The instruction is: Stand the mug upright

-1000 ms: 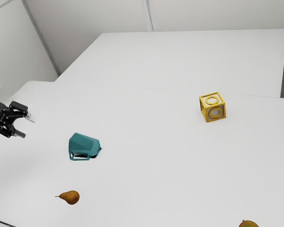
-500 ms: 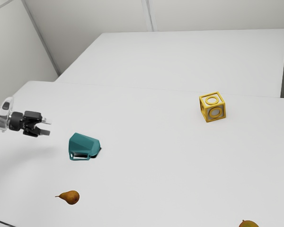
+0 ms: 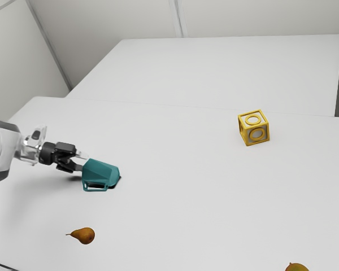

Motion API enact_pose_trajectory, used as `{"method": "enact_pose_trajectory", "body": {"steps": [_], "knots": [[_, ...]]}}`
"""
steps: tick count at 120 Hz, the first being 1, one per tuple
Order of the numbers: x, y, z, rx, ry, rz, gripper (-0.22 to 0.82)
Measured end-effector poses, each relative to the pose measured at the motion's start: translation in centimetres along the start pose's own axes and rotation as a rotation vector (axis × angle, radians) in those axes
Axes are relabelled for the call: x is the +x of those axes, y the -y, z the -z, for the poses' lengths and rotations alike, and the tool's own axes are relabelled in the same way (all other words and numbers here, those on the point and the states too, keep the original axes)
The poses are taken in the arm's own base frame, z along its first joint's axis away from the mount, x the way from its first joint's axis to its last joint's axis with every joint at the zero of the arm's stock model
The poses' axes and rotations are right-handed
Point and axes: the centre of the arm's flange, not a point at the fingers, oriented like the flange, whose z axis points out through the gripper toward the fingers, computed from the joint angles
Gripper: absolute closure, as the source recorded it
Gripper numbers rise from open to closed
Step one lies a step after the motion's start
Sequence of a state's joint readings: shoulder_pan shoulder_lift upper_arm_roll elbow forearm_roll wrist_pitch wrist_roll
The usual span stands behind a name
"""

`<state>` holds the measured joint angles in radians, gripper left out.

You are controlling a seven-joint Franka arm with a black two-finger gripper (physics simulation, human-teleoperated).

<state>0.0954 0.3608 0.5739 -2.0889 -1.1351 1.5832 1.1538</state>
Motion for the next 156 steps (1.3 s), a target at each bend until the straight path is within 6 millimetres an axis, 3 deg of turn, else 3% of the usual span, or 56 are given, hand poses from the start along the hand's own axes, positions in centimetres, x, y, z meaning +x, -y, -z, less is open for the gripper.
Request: {"method": "enact_pose_trajectory", "body": {"steps": [29,56,69,89,99,128,156], "knots": [[-0.8,-0.1,-1.9,0.001,0.01,0.006,0.02],[-0.6,-0.5,-2.4,0.015,0.005,-0.005,0.03],[-0.7,-0.4,-2.4,0.022,0.001,-0.004,0.17],[-0.5,-0.4,-2.7,0.025,-0.002,-0.002,0.51],[-0.5,-0.4,-2.7,0.027,-0.003,-0.001,0.61],[0.0,-1.2,-2.5,0.024,-0.01,-0.013,0.7],[1.4,-3.9,-2.9,-0.006,-0.028,-0.061,0.75]]}}
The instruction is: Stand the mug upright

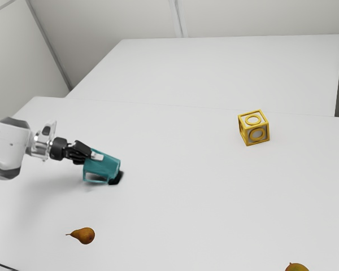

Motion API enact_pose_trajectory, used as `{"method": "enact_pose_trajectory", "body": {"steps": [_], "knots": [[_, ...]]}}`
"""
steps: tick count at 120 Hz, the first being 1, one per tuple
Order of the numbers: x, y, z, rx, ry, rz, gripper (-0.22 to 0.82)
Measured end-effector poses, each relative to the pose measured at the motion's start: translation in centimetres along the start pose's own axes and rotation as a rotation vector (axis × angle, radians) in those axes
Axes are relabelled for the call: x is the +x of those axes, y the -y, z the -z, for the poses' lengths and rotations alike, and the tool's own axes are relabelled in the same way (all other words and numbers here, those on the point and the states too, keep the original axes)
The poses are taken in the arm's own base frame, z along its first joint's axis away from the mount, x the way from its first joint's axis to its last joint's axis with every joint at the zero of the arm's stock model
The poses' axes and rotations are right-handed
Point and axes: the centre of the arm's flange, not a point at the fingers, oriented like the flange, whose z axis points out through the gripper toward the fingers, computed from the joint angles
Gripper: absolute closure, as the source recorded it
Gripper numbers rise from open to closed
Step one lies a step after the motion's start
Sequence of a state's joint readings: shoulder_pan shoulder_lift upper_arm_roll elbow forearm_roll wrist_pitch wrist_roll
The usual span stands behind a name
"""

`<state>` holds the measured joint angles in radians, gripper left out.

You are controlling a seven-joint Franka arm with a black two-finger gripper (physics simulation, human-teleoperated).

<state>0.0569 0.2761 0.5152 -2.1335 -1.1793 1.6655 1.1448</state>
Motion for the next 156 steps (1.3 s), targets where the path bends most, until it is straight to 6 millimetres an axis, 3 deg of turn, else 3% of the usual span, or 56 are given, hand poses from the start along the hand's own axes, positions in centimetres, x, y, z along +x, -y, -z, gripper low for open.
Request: {"method": "enact_pose_trajectory", "body": {"steps": [9,25,33,41,61,75,110,124,137,156], "knots": [[1.8,-2.3,-0.4,-0.005,0.002,-0.051,0.76],[8.1,-8.2,-0.8,0.119,0.119,-0.221,0.76],[11.2,-11.9,-2.5,0.236,0.227,-0.332,0.77],[12.7,-14.1,-4.7,0.358,0.328,-0.408,0.77],[14.6,-14.6,-7.3,0.645,0.446,-0.507,0.78],[15.5,-13.3,-8.2,0.782,0.45,-0.524,0.78],[16.2,-9.1,-10.4,0.923,0.384,-0.457,0.78],[16.3,-8.5,-11.0,0.938,0.359,-0.423,0.78],[15.7,-8.9,-11.2,0.941,0.339,-0.394,0.78],[12.3,-11.4,-11.8,0.921,0.336,-0.364,0.78]]}}
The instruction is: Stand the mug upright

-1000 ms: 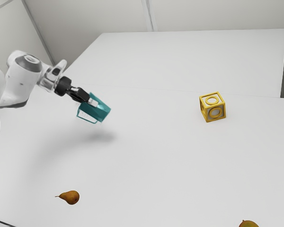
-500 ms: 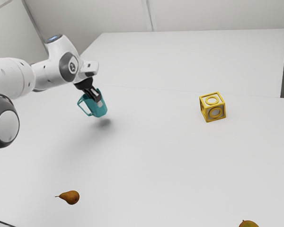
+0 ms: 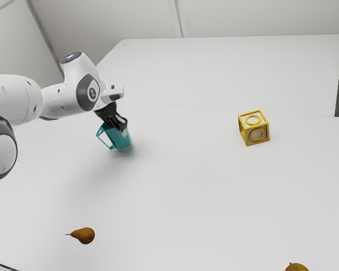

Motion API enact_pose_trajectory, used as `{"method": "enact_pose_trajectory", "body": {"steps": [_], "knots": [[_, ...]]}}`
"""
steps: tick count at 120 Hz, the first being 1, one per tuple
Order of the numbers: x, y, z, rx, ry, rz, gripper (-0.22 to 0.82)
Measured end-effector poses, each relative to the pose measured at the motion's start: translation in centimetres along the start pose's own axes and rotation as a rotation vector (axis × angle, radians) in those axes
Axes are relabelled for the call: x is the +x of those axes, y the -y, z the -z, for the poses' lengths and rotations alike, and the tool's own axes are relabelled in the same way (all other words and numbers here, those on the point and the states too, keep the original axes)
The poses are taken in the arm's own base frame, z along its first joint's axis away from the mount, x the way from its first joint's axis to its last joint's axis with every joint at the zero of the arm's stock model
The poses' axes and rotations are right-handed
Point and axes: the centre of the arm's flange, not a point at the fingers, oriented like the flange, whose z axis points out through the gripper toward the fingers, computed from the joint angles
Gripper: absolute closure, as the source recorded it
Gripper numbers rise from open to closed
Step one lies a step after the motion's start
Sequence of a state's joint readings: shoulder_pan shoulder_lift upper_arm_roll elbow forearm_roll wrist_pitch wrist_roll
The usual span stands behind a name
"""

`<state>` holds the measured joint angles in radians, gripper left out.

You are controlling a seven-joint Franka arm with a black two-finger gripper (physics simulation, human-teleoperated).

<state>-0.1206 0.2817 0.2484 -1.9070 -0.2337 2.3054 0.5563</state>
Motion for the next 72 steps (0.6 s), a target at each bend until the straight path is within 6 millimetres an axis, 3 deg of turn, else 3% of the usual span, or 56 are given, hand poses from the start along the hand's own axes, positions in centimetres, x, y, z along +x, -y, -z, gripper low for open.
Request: {"method": "enact_pose_trajectory", "body": {"steps": [32,72], "knots": [[-5.0,-4.2,-0.8,-0.023,0.035,0.053,0.78],[-6.0,-6.0,-1.3,0.026,0.062,0.098,0.78]]}}
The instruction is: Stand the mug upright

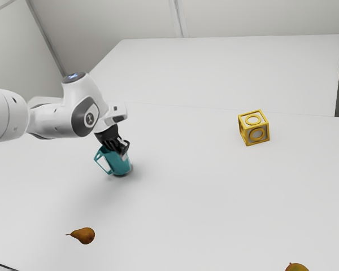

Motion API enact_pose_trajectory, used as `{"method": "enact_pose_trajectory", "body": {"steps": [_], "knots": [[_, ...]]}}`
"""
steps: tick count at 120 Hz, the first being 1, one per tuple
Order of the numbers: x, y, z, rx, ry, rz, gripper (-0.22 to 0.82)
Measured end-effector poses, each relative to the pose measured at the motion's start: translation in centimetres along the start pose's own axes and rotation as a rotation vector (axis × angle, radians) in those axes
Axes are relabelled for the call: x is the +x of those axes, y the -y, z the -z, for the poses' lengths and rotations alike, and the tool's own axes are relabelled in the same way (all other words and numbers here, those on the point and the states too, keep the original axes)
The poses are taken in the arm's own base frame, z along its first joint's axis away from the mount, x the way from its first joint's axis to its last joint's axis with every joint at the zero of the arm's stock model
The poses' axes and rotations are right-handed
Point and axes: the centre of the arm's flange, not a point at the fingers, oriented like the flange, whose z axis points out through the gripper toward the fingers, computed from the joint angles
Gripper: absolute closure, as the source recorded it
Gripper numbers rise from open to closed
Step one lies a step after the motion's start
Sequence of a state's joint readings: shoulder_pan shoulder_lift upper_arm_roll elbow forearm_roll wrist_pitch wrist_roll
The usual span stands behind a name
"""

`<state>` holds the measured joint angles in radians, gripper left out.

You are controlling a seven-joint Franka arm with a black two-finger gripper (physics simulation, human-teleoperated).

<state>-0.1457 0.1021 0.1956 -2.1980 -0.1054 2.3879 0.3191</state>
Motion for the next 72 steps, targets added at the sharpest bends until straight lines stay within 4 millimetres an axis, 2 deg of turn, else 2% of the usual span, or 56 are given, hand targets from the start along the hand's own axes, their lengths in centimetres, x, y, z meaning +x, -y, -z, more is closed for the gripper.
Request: {"method": "enact_pose_trajectory", "body": {"steps": [17,34,43,62,68,72], "knots": [[0.0,-0.3,-0.3,0.008,0.008,0.034,0.77],[0.2,-1.3,-0.5,0.002,0.011,0.055,0.45],[0.2,-1.3,-0.5,0.001,0.012,0.074,0.32],[0.3,-1.5,-0.1,0.0,0.006,0.104,0.16],[0.5,-1.9,0.9,0.0,-0.007,0.1,0.13],[0.9,-2.4,2.3,0.001,-0.021,0.092,0.12]]}}
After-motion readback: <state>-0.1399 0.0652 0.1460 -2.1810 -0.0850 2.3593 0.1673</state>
